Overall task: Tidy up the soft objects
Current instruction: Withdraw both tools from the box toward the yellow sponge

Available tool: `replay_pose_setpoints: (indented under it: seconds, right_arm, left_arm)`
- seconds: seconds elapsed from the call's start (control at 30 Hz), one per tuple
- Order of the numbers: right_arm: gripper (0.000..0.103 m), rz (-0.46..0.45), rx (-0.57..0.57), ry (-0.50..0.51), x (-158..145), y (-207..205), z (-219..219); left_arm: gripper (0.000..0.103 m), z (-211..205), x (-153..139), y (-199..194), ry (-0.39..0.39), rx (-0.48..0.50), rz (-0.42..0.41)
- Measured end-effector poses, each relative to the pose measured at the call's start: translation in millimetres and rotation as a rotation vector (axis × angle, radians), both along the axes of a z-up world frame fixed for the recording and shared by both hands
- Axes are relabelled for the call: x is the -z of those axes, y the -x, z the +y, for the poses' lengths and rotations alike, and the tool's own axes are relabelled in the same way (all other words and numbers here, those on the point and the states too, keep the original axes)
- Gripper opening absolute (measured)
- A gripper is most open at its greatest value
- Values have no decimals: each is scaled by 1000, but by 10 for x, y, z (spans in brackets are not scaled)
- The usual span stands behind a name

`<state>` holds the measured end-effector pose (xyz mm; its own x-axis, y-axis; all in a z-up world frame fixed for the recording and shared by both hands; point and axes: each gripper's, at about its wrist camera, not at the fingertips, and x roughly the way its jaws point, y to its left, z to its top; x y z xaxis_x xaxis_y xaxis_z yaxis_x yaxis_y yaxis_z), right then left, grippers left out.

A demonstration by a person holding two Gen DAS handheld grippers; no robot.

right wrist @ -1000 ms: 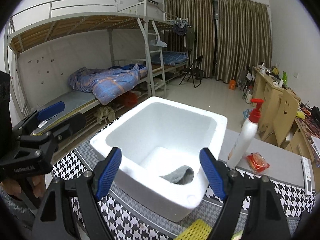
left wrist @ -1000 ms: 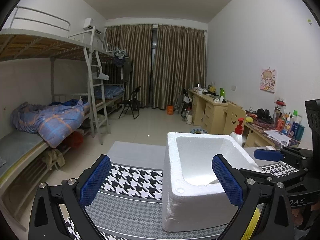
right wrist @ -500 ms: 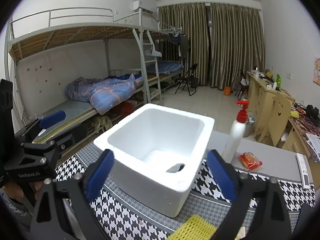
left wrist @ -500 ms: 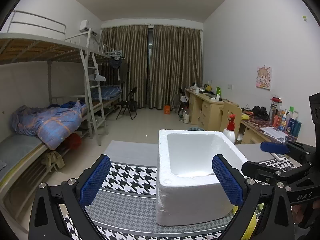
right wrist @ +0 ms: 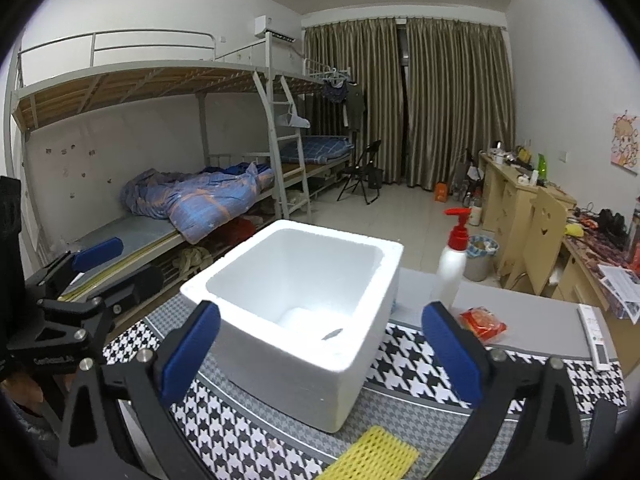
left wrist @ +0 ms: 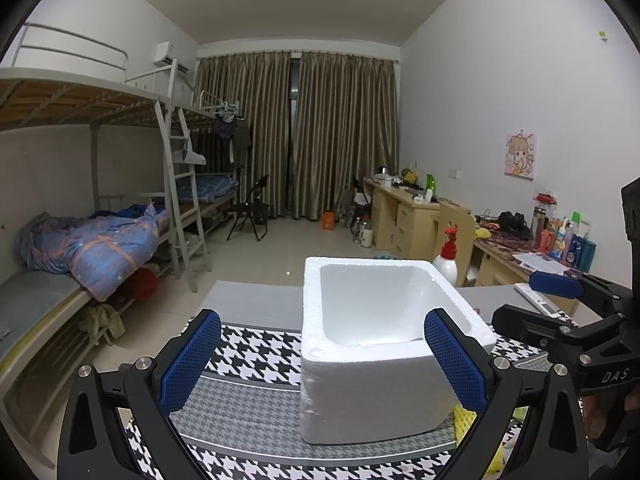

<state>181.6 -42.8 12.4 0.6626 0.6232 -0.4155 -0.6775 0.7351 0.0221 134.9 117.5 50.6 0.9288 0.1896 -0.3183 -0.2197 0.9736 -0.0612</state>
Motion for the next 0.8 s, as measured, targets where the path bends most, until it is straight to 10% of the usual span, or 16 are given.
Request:
replay_pose_setpoints:
  seconds: [0.8]
  right_arm:
    - [102, -23, 79, -48, 46, 148, -357]
  left_arm:
    - [102, -220, 49, -5, 7, 88, -5]
